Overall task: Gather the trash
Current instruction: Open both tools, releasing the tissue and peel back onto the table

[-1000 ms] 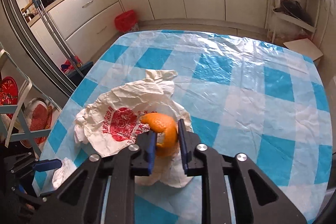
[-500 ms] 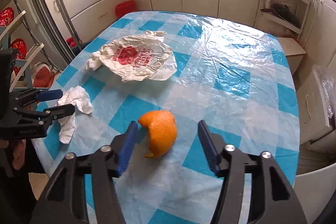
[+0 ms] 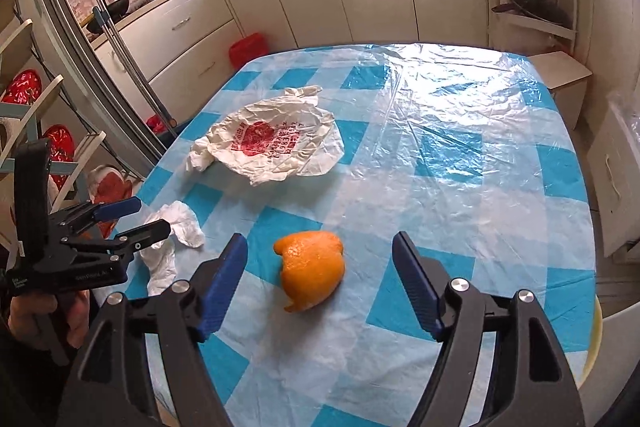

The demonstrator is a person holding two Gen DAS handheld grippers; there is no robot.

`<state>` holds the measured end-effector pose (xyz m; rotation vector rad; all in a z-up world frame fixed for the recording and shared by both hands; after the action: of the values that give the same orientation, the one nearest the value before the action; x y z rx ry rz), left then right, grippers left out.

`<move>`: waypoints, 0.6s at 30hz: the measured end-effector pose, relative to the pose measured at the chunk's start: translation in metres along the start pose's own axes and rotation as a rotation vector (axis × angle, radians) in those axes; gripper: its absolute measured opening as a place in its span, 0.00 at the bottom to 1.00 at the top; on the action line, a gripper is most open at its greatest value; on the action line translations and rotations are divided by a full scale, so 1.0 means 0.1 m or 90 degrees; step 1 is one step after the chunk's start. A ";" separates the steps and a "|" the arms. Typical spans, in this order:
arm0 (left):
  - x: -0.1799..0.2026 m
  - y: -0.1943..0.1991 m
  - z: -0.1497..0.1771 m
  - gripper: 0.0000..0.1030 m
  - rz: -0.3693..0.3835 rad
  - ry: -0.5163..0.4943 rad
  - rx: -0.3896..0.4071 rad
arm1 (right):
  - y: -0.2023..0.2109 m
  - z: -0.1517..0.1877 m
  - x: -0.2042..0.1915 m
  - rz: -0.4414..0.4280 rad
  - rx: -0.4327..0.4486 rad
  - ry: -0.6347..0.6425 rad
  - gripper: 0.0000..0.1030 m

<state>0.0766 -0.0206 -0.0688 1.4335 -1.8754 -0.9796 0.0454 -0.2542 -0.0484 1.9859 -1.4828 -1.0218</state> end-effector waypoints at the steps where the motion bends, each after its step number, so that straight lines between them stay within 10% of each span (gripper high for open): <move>1: 0.01 0.00 -0.01 0.75 0.000 -0.002 0.002 | -0.01 0.00 -0.02 -0.002 -0.001 0.002 0.70; 18: -0.15 0.22 -0.19 0.81 0.017 0.062 0.069 | 0.01 -0.13 0.28 0.041 0.037 -0.083 0.76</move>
<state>0.0836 -0.0064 -0.0404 1.4864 -1.8962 -0.7917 0.0593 -0.2822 -0.0480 1.9303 -1.6509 -1.1106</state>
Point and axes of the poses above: each gripper's, at about its wrist camera, not at the fingertips, and y roughly against the way its jaws point, x to its right, z to its underside, the point moved 6 cm from there along -y, roughly the way its jaws point, and after that the axes turned 1 degree about z, right-handed, at the moved point
